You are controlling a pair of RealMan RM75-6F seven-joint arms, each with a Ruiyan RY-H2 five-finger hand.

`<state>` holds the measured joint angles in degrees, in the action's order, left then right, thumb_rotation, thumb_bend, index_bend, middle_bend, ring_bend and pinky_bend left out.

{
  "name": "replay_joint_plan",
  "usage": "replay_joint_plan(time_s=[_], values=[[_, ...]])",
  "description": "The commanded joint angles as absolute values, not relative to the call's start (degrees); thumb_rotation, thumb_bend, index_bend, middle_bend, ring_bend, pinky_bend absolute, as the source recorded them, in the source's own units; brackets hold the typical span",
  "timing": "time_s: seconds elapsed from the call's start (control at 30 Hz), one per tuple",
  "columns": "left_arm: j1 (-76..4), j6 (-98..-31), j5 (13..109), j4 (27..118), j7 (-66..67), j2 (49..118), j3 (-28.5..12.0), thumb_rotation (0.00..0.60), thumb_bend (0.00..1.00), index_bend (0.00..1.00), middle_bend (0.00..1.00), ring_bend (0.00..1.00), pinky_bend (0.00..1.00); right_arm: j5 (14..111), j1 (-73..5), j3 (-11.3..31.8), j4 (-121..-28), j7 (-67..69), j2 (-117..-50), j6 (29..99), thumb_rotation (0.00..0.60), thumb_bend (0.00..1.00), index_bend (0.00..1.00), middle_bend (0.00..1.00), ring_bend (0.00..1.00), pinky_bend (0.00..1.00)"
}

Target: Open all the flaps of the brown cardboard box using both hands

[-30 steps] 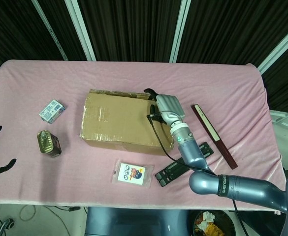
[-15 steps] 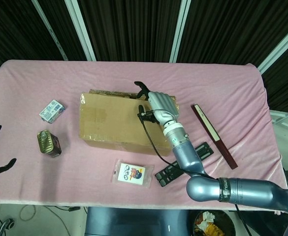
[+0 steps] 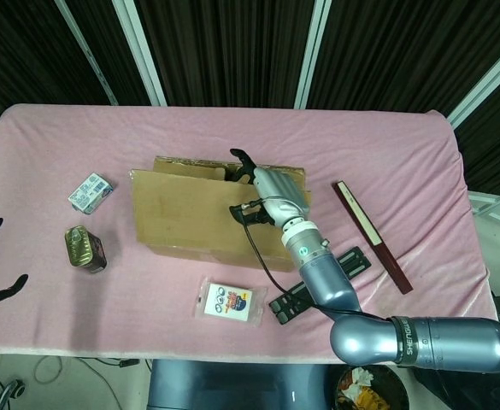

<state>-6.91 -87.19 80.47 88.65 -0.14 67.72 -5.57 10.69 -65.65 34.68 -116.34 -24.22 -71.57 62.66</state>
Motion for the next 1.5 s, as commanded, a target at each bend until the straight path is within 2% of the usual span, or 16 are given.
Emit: replay_joint_plan(time_s=[0.03,0.8,1.27,1.5], values=[[-6.86,-87.17,80.62,88.58,-0.02,67.81,-5.58,0.6,0.16,0.0,0.0,0.0,0.0,10.28,-66.39,35.6,-119.02,-23.51,-70.32,62.99,0.6,0.4,0.01,0.31,0.4,0.55],[-6.58,-86.71,80.84,88.7,-0.16,67.76,-6.07,0.6,0.16,0.0,0.0,0.0,0.0,-0.85,-71.02,36.86,-134.79,-19.89,-61.35,60.74,0.6,0.39,0.0,0.31,0.4,0.58],[-6.4,-86.88,81.39,88.82,-0.27,67.69,-6.12,0.6,0.16,0.0,0.0,0.0,0.0,-4.2,-74.31,35.21,-134.99,-16.16,-56.91,49.99,0.6,0.39,0.0,0.31,0.4,0.58],[-6.41,-86.84,81.79,88.81,0.03,67.63,-6.01,0.6,0.16,0.0,0.0,0.0,0.0,0.44,-72.99,32.44,-134.99,-15.04,-53.98,47.24,0.6,0.39,0.0,0.31,0.4,0.57]])
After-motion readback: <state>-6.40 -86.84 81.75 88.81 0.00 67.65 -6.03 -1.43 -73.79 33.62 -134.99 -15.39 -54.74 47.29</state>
